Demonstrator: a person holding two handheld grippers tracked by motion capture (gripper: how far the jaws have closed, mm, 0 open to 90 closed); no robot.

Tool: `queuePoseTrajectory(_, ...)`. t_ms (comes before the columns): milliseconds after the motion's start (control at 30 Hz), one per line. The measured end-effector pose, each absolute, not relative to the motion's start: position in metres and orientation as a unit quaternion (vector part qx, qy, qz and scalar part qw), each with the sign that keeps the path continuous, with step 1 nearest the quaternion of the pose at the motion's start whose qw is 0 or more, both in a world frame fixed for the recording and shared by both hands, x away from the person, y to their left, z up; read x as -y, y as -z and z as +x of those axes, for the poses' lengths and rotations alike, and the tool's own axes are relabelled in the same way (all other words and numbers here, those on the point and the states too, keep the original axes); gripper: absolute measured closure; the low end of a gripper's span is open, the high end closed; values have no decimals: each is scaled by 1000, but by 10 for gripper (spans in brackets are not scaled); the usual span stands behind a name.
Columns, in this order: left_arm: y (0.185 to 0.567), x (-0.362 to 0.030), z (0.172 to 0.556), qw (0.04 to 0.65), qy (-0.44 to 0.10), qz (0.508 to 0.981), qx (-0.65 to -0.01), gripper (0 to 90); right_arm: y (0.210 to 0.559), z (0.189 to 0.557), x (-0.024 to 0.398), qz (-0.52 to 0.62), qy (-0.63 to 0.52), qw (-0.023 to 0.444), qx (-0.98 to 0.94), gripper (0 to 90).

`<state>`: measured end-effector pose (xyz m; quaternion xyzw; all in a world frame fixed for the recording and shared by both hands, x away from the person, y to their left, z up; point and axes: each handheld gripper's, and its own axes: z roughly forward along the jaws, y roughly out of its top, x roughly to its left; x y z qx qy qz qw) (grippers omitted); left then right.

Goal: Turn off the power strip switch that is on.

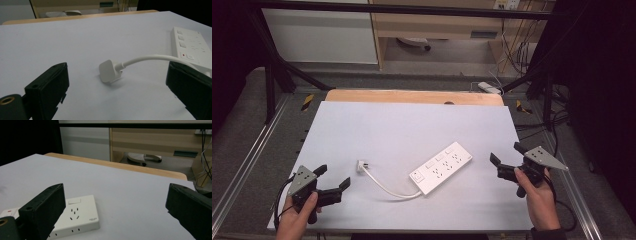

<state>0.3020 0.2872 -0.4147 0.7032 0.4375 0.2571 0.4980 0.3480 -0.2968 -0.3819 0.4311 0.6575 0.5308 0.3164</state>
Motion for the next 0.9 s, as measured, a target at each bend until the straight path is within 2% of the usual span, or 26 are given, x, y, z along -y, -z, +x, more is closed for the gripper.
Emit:
queuePoseTrajectory(733, 414, -287, 301, 498, -262, 704, -434, 49, 416, 335, 308, 436, -511, 309, -673, 26)
queuePoseTrajectory(900, 414, -286, 301, 499, -262, 703, -433, 49, 428, 335, 309, 440, -506, 291, -682, 28)
